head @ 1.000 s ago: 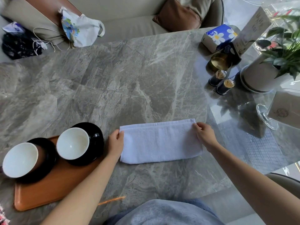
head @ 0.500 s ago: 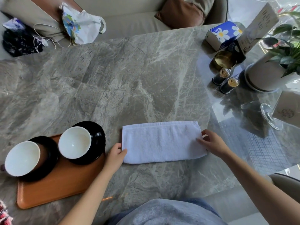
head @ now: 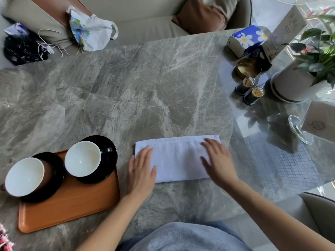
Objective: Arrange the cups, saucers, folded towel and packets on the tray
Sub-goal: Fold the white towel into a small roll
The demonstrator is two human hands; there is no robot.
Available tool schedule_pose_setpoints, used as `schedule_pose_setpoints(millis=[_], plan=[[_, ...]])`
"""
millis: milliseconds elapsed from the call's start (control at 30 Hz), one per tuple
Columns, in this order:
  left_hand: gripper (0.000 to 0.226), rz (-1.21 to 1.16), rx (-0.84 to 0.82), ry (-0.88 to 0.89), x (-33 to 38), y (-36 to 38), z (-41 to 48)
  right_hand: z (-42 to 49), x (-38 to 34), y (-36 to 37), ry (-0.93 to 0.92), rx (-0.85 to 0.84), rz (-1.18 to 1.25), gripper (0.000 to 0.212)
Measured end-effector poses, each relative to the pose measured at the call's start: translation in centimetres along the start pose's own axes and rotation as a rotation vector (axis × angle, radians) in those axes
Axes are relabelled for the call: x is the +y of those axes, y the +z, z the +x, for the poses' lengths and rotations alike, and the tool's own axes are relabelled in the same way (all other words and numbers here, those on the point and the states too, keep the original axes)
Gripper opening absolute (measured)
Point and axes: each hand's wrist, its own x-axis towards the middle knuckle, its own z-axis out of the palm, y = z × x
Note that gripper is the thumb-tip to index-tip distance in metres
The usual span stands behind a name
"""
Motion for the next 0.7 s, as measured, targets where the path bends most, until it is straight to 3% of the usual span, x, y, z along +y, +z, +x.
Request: schedule_pose_setpoints(millis=[100, 233, 333, 433, 567, 700], plan=[[0.062, 0.098, -0.177, 0.184, 2.9, 2.3, 1.7, 1.6, -4.5, 3.3, -0.172, -0.188, 0.004, 0.057], [0.065, 0.207, -0.328, 0.078, 2.2, 4.5, 2.7, 2.3, -4.6, 5.9, -0.135, -0.271, -0.037, 0.058], [0.068, 0.260, -0.276, 0.109, 0.4, 3.8, 1.9, 2.0, -3.2, 5.9, -0.177, -0.284, -0.072, 0.061], [0.077, 0.244, -0.227, -0.017, -1.6, 3.0, 1.1, 1.5, -0.2, 4.9, -0.150, -0.275, -0.101, 0.063], [0.088, 0.325, -0.288, -0.079, -3.7, 2.2, 0.0, -0.3, 5.2, 2.9, -0.095, -0.278, -0.178, 0.065], [0.089, 0.358, -0.332, -0.077, -3.7, 2.3, 0.1, -0.7, 5.7, 2.7, -0.064, -0.295, -0.174, 0.066]])
